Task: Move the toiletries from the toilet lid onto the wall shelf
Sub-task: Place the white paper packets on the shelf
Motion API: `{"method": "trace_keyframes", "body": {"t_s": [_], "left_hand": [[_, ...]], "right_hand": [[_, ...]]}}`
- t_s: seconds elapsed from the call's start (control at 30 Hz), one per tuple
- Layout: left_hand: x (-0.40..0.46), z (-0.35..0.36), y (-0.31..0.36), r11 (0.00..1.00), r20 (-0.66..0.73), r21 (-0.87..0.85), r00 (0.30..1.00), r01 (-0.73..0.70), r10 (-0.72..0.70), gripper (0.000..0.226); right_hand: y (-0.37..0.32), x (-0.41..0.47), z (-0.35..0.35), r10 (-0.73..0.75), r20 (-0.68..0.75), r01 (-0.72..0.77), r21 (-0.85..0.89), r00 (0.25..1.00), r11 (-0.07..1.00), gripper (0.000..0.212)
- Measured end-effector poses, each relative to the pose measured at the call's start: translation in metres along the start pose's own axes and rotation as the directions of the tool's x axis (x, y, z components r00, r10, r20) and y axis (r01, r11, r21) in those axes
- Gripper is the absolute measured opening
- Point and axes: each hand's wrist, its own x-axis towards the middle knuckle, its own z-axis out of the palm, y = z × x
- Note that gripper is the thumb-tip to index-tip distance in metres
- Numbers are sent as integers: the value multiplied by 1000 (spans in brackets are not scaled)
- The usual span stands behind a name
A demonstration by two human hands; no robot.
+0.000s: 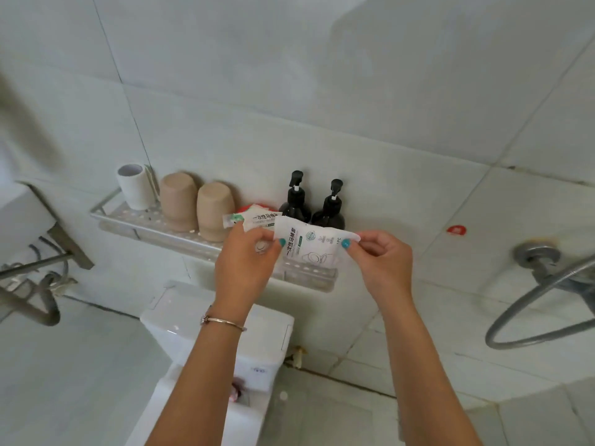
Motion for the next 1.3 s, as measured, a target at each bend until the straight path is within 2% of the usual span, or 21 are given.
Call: {"method": "trace_keyframes", "body": {"t_s": [0.07,0.37,0.53,0.7,1.03,1.3], "left_hand": [[10,8,-1,997,-27,73,1000,12,-10,10],[22,26,-5,984,-118,158,991,78,-60,9],[26,23,-12,972,-88,202,990,124,-108,11],[30,21,-15,974,-28,213,997,77,-73,14],[26,18,-17,990,-20,95,994,107,-105,13],[26,13,-16,998,-4,-5,998,57,-57,17]], "right_hand": [[4,13,7,-14,-22,14,-4,1000,1000,17],[36,28,26,-13,-77,8,-60,997,998,22],[44,29,26,-48,-82,34,-165,995,986,20],[45,28,27,-74,-98,45,-268,992,962,15],[57,25,28,-7,-83,-20,-316,997,949,7],[64,24,31,-1,-102,-34,-342,995,939,8]]}}
